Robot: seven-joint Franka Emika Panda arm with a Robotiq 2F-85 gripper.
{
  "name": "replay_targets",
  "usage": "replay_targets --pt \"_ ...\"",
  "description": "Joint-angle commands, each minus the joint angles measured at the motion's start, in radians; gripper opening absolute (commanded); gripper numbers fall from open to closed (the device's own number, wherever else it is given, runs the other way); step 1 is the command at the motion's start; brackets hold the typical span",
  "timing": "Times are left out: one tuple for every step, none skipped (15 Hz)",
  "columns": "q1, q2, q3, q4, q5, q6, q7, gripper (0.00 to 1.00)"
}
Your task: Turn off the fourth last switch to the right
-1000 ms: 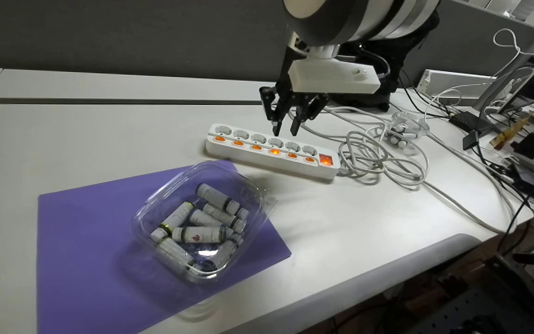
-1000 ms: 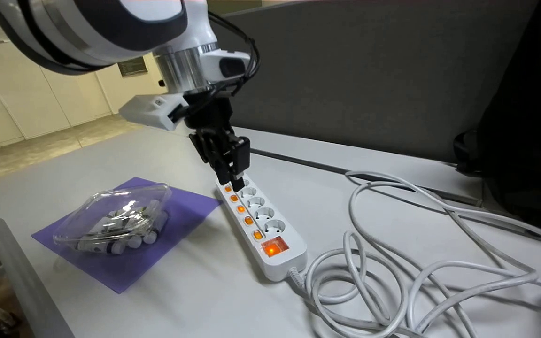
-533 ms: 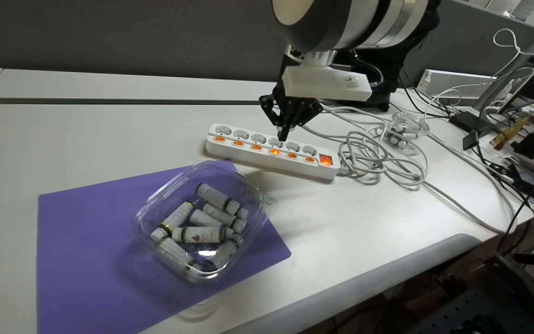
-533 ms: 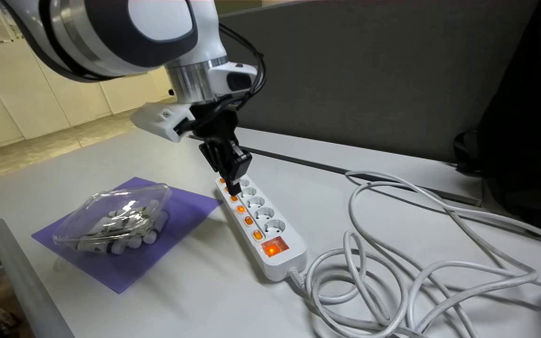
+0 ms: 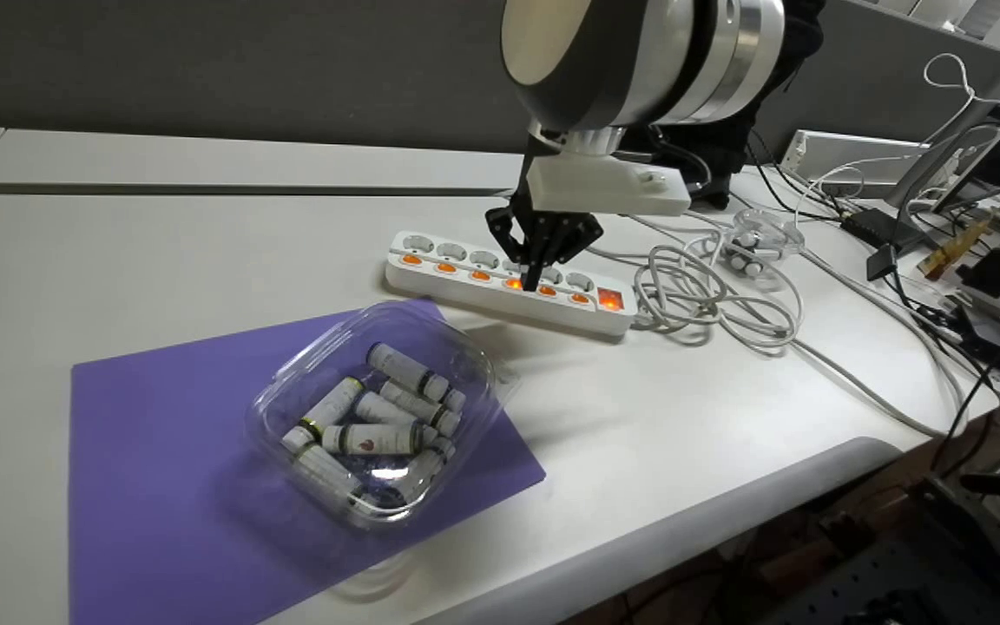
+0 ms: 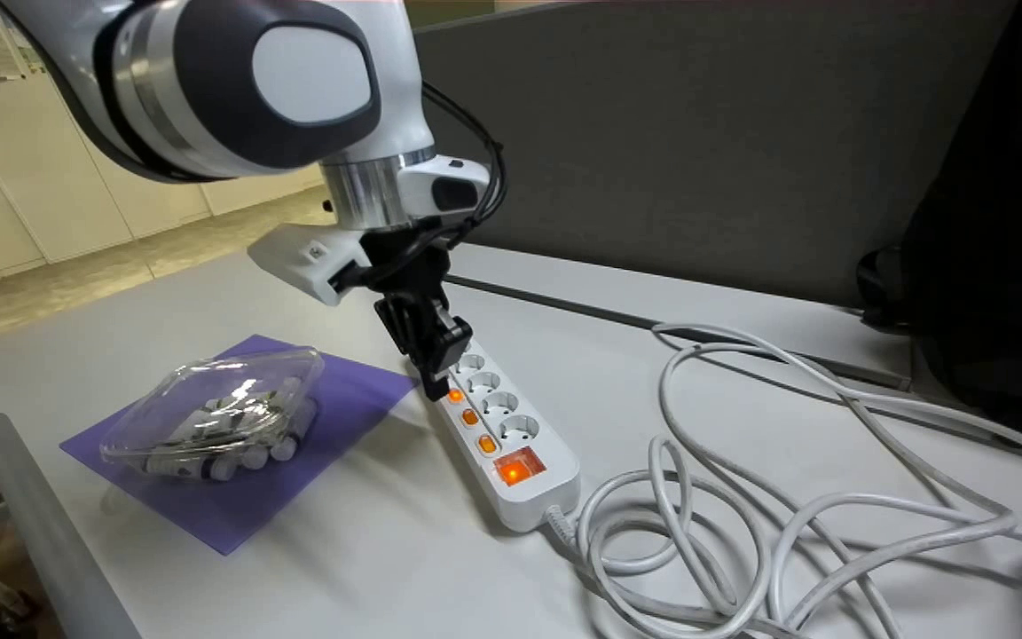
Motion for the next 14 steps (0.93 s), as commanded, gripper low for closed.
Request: replay_targets --pt "0.012 0.024 -0.013 0.029 0.023 0.001 -0.007 0.00" --pt "0.012 0.026 -0.012 0.028 0.023 0.019 -0.011 0.00" --pt "0.013 0.026 -0.014 0.025 0.022 0.040 -0.013 0.00" --pt "0.015 0.024 -0.015 0.022 0.022 0.058 -0.013 0.00" --pt "0.014 0.024 -0.015 0.022 0.026 0.065 -0.014 0.00" --pt "0.012 0.025 -0.015 0.025 0.031 0.060 -0.013 0.00" --pt "0.007 0.027 -0.011 0.028 0.042 0.058 -0.017 0.00" --pt "0.005 0.031 -0.010 0.032 0.049 0.049 -0.016 0.00" --pt "0.005 0.033 -0.010 0.032 0.053 0.049 -0.016 0.00" --pt "0.004 0.036 -0.008 0.034 0.062 0.048 -0.017 0.00" --pt "0.004 0.038 -0.007 0.034 0.067 0.049 -0.017 0.00" --pt "0.005 0.040 -0.007 0.035 0.071 0.052 -0.016 0.00" --pt "0.003 0.043 -0.005 0.035 0.080 0.057 -0.016 0.00" --pt "0.002 0.045 -0.003 0.036 0.088 0.063 -0.015 0.00"
